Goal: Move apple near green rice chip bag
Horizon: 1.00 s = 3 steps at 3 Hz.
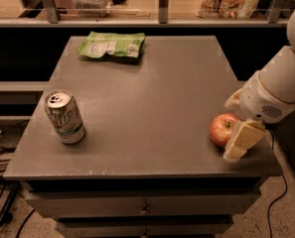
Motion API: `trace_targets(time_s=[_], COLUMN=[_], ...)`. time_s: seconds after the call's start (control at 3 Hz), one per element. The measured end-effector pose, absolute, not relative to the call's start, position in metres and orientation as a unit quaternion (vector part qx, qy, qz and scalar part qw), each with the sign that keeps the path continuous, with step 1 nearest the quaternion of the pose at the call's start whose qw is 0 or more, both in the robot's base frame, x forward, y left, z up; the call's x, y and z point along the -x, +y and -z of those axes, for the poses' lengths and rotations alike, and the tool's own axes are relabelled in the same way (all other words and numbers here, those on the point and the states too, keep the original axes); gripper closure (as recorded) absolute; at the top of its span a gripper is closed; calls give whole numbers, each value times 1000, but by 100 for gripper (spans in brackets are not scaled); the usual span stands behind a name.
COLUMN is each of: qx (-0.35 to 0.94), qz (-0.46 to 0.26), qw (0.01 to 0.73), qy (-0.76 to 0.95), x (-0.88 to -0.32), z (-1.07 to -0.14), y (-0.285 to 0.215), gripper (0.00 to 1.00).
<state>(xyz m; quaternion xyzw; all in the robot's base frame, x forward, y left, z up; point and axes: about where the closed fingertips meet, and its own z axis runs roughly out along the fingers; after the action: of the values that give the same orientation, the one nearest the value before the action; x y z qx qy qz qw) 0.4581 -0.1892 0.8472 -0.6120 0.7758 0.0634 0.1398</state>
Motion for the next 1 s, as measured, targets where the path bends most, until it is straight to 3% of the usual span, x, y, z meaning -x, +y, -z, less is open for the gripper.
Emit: trace_targets(time_s=[1.0], qx=[610], qz=[-14], qw=[173], qy=[773], x=[-487], z=[-903], y=[-181], gripper=[88])
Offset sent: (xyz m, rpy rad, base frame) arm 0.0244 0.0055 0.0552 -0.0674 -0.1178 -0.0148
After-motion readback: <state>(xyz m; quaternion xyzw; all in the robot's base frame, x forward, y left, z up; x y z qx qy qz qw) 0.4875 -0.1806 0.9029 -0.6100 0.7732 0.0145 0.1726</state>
